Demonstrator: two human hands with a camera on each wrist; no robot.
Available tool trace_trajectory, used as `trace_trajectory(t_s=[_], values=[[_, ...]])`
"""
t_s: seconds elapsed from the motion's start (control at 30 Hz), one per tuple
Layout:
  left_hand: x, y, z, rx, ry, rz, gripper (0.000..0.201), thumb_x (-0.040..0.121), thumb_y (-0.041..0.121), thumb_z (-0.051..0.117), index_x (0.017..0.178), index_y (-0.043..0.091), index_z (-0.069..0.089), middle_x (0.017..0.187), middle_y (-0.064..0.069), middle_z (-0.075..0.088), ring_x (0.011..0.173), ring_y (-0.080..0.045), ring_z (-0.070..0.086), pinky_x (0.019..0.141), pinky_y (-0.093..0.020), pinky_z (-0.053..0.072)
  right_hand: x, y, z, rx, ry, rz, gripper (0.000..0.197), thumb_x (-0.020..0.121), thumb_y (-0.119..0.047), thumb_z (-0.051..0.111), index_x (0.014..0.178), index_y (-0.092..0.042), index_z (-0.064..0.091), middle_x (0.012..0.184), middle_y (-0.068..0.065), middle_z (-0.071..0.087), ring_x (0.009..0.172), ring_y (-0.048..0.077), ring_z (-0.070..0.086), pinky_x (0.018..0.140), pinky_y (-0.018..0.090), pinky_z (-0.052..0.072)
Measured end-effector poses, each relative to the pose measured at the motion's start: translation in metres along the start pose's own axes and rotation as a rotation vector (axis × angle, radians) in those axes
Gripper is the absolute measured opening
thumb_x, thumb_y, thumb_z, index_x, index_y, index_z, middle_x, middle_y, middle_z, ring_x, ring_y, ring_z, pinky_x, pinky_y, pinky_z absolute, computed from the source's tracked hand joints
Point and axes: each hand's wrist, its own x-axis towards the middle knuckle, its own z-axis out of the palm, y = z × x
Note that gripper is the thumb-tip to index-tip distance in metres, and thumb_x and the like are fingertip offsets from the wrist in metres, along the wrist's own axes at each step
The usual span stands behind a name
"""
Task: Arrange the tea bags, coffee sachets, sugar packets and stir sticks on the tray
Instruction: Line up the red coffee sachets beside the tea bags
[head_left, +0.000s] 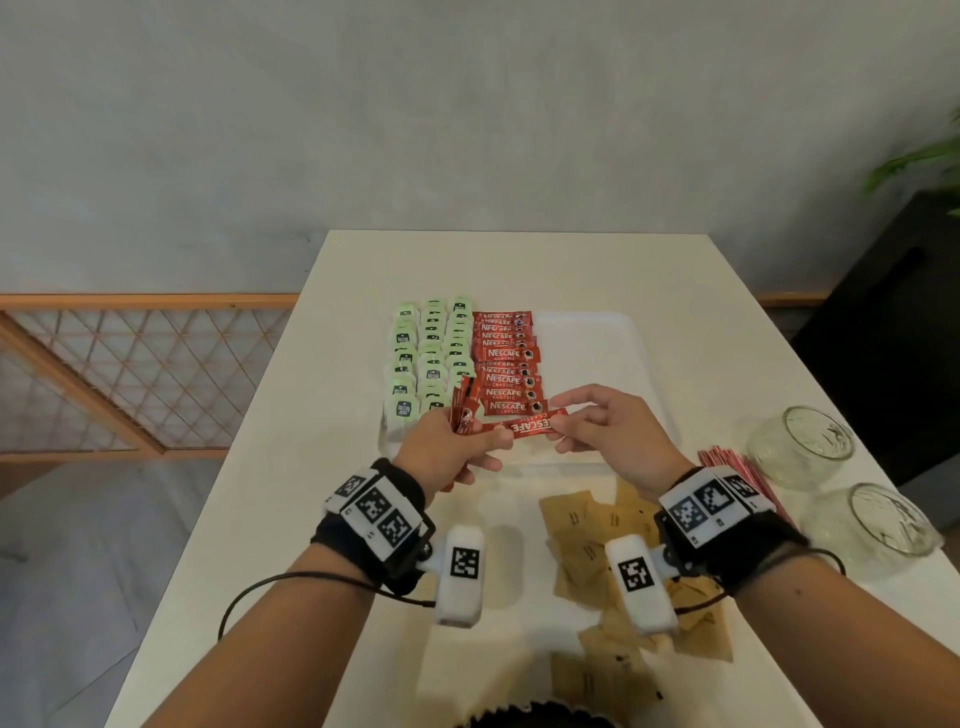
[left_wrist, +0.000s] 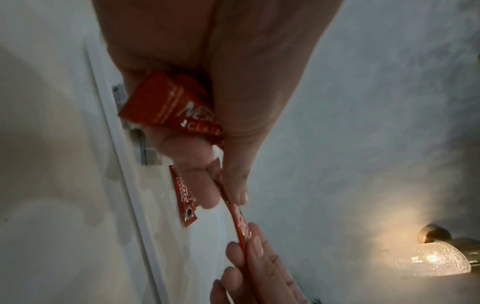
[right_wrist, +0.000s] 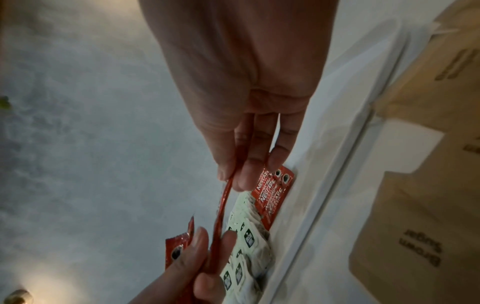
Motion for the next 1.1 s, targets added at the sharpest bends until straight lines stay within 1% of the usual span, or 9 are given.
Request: trace_trajectory(t_s=[0.13,0.3,0.4,0.5,0.6,0.7,0.8,1.0,1.1], values=[[0.003,-0.002,0.003,0.012,0.066,0.066,0.029,0.082,0.019,0.077,0.103,0.007,0.062,0.082,-0.001,0.073,0.045,-0.005,0.059,0.035,-0.015,0.034,0.001,0.002,0.003,-0.028,-0.058,0.029,0.024,0.083,-0.008,0.074,0.106,-0.006,0.068,0.084,0.015,0.075,0.076,0.023,0.073,0.076,0.027,0.057],[0.008,0.006,-0.007,0.392,0.191,0.247,0.030,0.082,0.028,0.077,0.080,0.015,0.051,0.073,0.002,0.059,0.051,-0.008,0.056,0.042,-0.012,0.041,0.009,-0.008,-0.010,-0.277,-0.090,-0.031,0.012,0.082,-0.013,0.076,0.094,-0.013,0.073,0.078,0.006,0.075,0.074,0.015,0.070,0.084,0.030,0.054],[0.009,0.020,-0.003,0.482,0.072,0.313,0.031,0.076,0.032,0.082,0.083,0.014,0.058,0.071,0.003,0.060,0.052,-0.009,0.054,0.043,-0.016,0.043,0.015,-0.018,-0.012,-0.422,-0.148,-0.078,0.008,0.079,-0.019,0.079,0.086,-0.021,0.077,0.075,0.002,0.072,0.069,0.007,0.061,0.075,0.024,0.049],[0.011,0.026,0.006,0.535,-0.047,0.332,0.023,0.074,0.030,0.083,0.084,0.019,0.065,0.065,0.004,0.064,0.048,-0.005,0.055,0.042,-0.016,0.042,0.019,-0.027,-0.006,-0.399,-0.174,-0.091,0.008,0.080,-0.019,0.078,0.086,-0.014,0.076,0.072,0.000,0.069,0.066,0.006,0.059,0.069,0.018,0.049],[0.015,0.021,0.014,0.373,-0.054,0.271,0.013,0.081,0.023,0.077,0.079,0.015,0.068,0.059,-0.002,0.067,0.046,-0.012,0.055,0.041,-0.019,0.042,0.021,-0.028,0.001,-0.240,-0.113,-0.099,0.015,0.081,-0.015,0.077,0.090,-0.004,0.073,0.075,0.009,0.066,0.066,0.008,0.058,0.066,0.019,0.049],[0.021,0.012,0.018,0.117,0.045,0.187,0.016,0.086,0.025,0.073,0.081,0.011,0.067,0.059,0.000,0.068,0.039,-0.011,0.048,0.038,-0.020,0.036,0.021,-0.019,0.004,-0.132,-0.096,-0.014,0.027,0.079,-0.020,0.079,0.104,-0.012,0.070,0.096,0.009,0.073,0.084,0.011,0.066,0.076,0.024,0.053],[0.026,0.010,0.025,-0.130,0.091,0.082,0.016,0.087,0.028,0.072,0.087,0.013,0.066,0.066,0.001,0.072,0.041,-0.009,0.047,0.045,-0.023,0.036,0.021,-0.006,0.007,-0.197,-0.186,0.077,0.029,0.079,-0.020,0.079,0.106,-0.017,0.070,0.101,0.002,0.074,0.094,0.012,0.068,0.083,0.027,0.053],[0.038,0.014,0.027,-0.287,0.100,0.022,0.025,0.082,0.032,0.076,0.094,0.013,0.064,0.078,-0.003,0.074,0.044,-0.011,0.046,0.049,-0.025,0.034,0.026,0.005,0.005,-0.007,-0.103,0.118,0.020,0.089,-0.011,0.068,0.107,-0.003,0.069,0.088,0.010,0.074,0.080,0.017,0.071,0.079,0.028,0.056],[0.039,0.014,0.015,-0.198,0.143,0.075,0.019,0.086,0.030,0.072,0.088,0.013,0.065,0.071,-0.001,0.071,0.040,-0.010,0.045,0.040,-0.021,0.035,0.029,0.007,-0.007,-0.032,-0.095,0.133,0.017,0.092,-0.008,0.062,0.106,-0.001,0.069,0.080,0.006,0.069,0.071,0.013,0.066,0.072,0.025,0.058]])
